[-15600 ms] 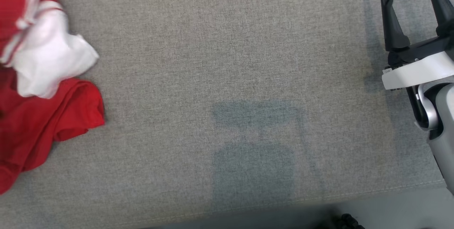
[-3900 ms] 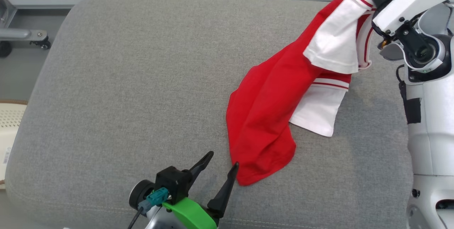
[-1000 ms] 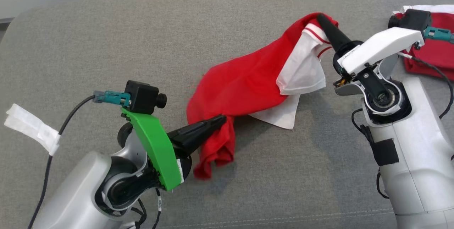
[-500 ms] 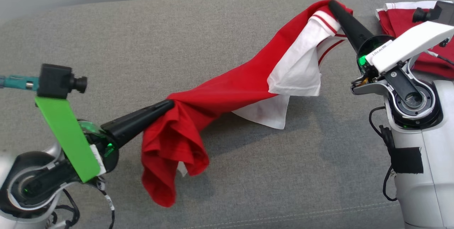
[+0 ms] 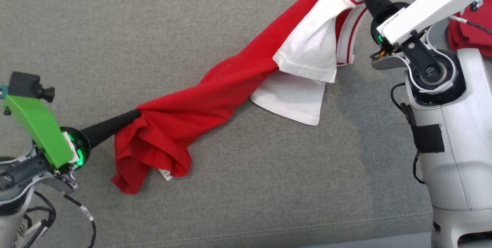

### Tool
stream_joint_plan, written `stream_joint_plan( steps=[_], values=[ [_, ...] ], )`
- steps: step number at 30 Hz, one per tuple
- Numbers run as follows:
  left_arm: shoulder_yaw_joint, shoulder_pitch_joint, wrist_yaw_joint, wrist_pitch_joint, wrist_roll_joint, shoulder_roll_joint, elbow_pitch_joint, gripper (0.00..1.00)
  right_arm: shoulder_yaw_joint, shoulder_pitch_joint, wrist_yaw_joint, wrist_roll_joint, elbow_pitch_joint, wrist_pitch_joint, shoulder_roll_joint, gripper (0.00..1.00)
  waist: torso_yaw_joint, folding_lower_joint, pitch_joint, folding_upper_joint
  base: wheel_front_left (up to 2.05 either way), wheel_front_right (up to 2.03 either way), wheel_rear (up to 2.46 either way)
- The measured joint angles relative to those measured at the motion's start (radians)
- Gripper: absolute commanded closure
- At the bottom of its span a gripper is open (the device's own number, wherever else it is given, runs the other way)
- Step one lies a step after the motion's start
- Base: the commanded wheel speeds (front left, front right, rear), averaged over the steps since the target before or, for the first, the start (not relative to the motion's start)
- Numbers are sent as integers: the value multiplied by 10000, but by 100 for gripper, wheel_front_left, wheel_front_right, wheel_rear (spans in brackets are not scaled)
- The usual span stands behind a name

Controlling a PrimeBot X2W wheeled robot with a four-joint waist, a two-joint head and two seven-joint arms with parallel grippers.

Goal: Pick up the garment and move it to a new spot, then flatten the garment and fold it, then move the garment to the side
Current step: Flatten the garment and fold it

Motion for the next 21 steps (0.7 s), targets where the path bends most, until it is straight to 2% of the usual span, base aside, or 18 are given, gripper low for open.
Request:
stream_joint_plan(
  steps=[11,12,15,16,21],
  values=[
    [453,-1281,186,-575,512,-148,1486,97,209,-941,0,-441,1703,-1097,-19,100,438,0,1160,0,0,0,0],
    [391,-1360,184,-642,731,-151,1628,84,313,-1022,0,-430,1814,-1223,-21,100,476,0,1239,0,0,0,0],
    [244,-1516,169,-922,1064,-224,1887,62,633,-1085,0,-222,2092,-1358,-31,100,592,1,1389,0,0,0,0],
    [201,-1577,157,-982,1198,-224,1954,0,761,-1112,0,-196,2155,-1400,-29,100,622,1,1419,0,0,0,0],
    [-232,-1842,-17,-1283,2226,-127,2372,0,1279,-1229,0,-197,2468,-1576,-31,100,681,0,1456,0,0,0,0]
  ],
)
